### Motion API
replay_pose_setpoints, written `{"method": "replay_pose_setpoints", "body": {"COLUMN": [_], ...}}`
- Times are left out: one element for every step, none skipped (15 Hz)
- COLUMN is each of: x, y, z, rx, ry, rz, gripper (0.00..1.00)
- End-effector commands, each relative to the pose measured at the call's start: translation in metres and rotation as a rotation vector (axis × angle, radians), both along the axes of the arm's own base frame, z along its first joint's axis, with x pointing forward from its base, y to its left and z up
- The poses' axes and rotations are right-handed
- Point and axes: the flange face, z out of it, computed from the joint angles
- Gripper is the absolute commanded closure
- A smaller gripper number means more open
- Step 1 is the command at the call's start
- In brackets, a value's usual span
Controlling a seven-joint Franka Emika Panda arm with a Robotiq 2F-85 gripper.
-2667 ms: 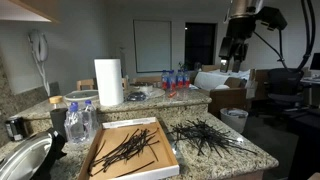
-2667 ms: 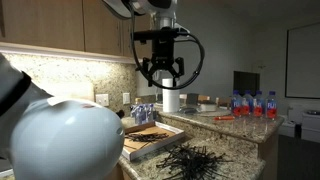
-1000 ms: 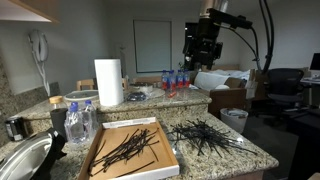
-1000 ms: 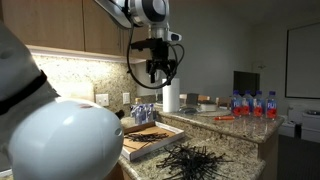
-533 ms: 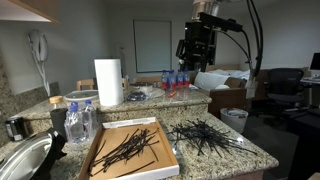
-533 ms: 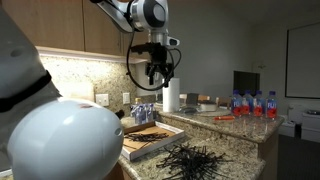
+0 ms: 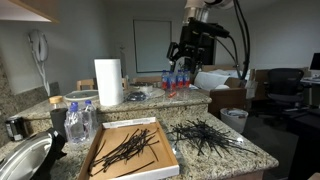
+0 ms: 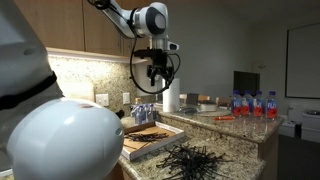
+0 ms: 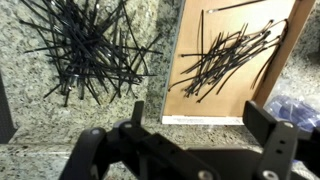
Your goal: Pick up some of the black cables from the box and put them on the counter
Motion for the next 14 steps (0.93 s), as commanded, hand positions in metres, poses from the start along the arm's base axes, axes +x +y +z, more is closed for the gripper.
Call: {"method": "replay_pose_setpoints", "body": {"x": [0.037,0.046,0.052,0.057,0.058,0.056,0.05,0.053,0.054,0.055,0.056,0.056,0.058,0.063], "y": [0.027,0.04,0.049,0.064,0.075,0.083,0.07,0.079,0.084,0.085,0.084,0.084,0.086,0.093], "z": [-0.008,-0.014,-0.019,-0.028,-0.035,-0.039,-0.034,-0.04,-0.044,-0.044,-0.044,-0.043,-0.043,-0.05], "rx": [0.118,0.148,0.168,0.182,0.183,0.172,0.153,0.151,0.15,0.15,0.15,0.151,0.145,0.146], "ry": [-0.058,-0.078,-0.09,-0.072,-0.052,-0.026,-0.045,-0.032,-0.025,-0.023,-0.024,-0.026,-0.026,-0.005], "rz": [-0.023,-0.004,0.006,0.039,0.057,0.07,0.043,0.059,0.067,0.068,0.067,0.066,0.061,0.086], "gripper": [0.0,0.0,0.0,0.0,0.0,0.0,0.0,0.0,0.0,0.0,0.0,0.0,0.0,0.0]}}
